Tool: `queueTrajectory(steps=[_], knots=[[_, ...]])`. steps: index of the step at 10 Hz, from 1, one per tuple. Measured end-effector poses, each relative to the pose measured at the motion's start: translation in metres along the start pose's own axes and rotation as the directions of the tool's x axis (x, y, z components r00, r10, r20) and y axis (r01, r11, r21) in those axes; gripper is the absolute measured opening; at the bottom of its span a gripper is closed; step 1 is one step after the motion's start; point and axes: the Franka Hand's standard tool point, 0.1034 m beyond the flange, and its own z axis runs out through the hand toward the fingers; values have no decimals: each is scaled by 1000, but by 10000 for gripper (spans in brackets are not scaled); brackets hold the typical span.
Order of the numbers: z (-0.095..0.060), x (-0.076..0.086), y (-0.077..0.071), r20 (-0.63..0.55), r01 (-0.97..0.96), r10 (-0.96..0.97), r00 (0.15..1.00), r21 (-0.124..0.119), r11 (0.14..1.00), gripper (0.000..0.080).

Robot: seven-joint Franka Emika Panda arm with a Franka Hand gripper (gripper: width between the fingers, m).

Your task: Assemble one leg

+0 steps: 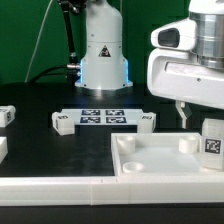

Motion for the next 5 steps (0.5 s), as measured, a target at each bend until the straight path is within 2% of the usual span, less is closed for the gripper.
queueTrajectory(steps=[1, 3, 5], knots=[[0, 1, -2, -21, 93, -93, 995, -5, 996, 649], [2, 5, -1, -54, 262, -261, 964, 1, 965, 649], [4, 8, 1, -64, 355, -354, 933, -3, 935, 649]])
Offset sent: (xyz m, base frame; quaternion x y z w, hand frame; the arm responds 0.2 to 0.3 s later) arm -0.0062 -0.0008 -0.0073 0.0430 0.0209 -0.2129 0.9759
